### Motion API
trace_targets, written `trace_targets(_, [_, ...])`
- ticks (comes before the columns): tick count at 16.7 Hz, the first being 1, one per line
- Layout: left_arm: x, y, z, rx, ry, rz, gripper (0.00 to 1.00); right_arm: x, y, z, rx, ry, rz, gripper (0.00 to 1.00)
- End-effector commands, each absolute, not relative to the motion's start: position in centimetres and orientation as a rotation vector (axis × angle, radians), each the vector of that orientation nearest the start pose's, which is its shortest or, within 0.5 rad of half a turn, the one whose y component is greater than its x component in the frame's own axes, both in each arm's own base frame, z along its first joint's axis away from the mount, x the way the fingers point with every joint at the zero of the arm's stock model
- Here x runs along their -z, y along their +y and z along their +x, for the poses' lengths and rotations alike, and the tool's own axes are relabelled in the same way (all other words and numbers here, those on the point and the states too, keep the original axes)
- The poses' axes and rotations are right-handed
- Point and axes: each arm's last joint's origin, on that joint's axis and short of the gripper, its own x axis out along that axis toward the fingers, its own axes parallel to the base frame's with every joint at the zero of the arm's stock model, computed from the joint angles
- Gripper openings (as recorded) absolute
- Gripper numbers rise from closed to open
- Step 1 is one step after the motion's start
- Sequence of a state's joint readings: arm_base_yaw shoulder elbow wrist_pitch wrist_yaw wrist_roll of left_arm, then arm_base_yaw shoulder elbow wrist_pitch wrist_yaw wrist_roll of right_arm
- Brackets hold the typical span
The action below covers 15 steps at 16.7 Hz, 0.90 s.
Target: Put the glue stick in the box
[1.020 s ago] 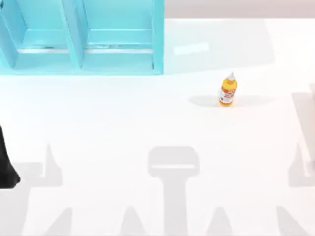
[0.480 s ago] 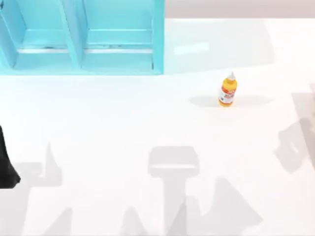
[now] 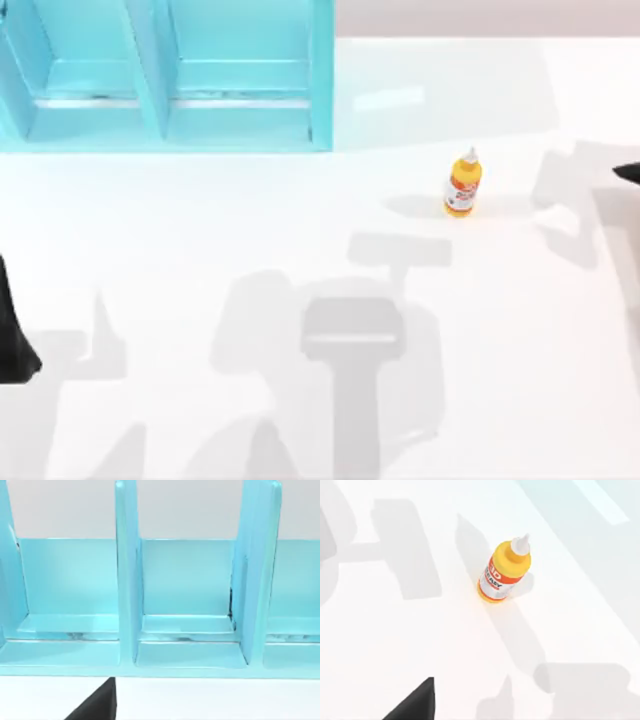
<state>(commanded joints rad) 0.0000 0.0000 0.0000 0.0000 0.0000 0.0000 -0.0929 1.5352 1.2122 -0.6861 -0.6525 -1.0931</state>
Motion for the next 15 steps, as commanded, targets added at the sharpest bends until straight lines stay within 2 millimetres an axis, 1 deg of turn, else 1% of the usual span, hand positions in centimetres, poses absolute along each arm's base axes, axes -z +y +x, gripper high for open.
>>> trace_targets(2, [-16.0,-0.1,10.6,0.000,0.000,0.000,1.00,-24.2,-1.1,35.9,-1.112,0.547,-0.591,1.00])
trace_targets(4, [-16.0,-0.1,10.6,0.000,0.000,0.000,1.00,-21.2,-1.3,39.6,-1.253,0.519,-0.544,1.00])
trace_targets(6, [-16.0,-0.1,10.6,0.000,0.000,0.000,1.00,-17.8,-1.6,42.5,-1.365,0.477,-0.485,1.00])
trace_targets(7, [-16.0,-0.1,10.6,0.000,0.000,0.000,1.00,-16.1,-1.6,43.6,-1.408,0.454,-0.456,1.00])
trace_targets(9, [-16.0,-0.1,10.6,0.000,0.000,0.000,1.00,-13.0,-1.8,45.3,-1.471,0.407,-0.402,1.00])
trace_targets(11, [-16.0,-0.1,10.6,0.000,0.000,0.000,1.00,-10.5,-1.9,46.3,-1.510,0.365,-0.361,1.00])
trace_targets(13, [-16.0,-0.1,10.6,0.000,0.000,0.000,1.00,-9.0,-1.9,46.8,-1.529,0.337,-0.336,1.00])
trace_targets(15, [-16.0,-0.1,10.6,0.000,0.000,0.000,1.00,-8.4,-1.9,47.0,-1.535,0.327,-0.326,1.00])
